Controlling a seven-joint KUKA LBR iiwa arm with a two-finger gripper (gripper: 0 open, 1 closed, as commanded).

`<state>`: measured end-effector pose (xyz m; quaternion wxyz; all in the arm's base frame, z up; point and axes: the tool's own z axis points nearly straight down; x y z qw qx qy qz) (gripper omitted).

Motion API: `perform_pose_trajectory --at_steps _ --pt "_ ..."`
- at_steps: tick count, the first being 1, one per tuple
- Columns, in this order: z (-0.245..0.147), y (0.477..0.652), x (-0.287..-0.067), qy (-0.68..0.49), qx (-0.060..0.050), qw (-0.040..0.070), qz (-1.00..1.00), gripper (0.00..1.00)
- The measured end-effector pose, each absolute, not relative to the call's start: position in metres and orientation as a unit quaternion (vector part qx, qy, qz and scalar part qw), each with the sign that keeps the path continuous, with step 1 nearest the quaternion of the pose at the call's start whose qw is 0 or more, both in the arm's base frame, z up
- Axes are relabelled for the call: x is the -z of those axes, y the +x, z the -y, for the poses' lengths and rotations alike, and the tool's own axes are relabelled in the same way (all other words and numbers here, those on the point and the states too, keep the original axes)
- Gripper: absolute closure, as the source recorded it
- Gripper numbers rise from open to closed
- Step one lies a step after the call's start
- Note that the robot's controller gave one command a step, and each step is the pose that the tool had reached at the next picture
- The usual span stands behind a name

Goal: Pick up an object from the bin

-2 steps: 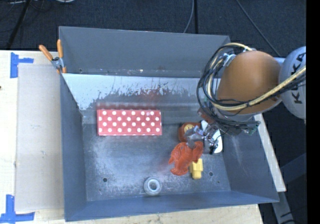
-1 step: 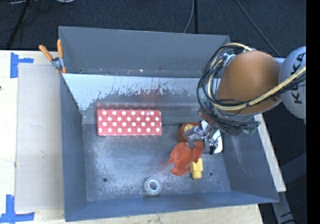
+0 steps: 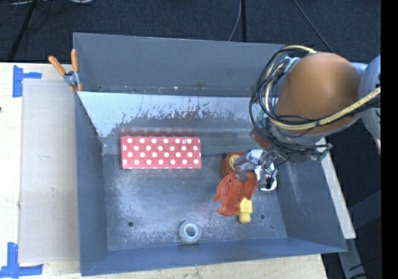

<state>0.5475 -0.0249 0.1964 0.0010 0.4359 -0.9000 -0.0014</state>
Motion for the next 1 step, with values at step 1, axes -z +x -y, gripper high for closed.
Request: perform_pose_trajectory --at_steps 1 --pt "0.0122 0.5500 -0.2446 0.438 -0.001 -0.003 0.899 1.00"
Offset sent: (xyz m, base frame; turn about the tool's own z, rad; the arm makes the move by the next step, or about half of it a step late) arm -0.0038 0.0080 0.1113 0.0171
